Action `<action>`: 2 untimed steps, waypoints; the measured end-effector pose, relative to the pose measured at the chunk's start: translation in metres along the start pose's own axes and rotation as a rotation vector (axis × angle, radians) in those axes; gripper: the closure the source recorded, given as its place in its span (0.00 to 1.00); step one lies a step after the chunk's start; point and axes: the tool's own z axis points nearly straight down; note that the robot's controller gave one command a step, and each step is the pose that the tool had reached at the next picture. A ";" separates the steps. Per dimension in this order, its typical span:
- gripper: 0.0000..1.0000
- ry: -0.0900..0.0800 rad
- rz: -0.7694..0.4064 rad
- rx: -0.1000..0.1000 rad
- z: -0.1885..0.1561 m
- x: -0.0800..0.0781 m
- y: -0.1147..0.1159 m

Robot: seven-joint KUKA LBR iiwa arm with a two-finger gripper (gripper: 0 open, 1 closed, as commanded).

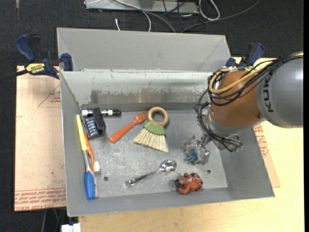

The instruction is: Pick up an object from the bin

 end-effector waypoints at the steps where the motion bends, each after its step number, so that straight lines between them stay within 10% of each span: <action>1: 1.00 0.000 0.000 0.000 0.000 0.000 0.000; 2: 1.00 -0.001 -0.001 -0.001 -0.008 -0.001 0.001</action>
Offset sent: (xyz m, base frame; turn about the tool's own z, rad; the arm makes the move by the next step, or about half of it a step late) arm -0.0001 0.0000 0.0111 -0.0002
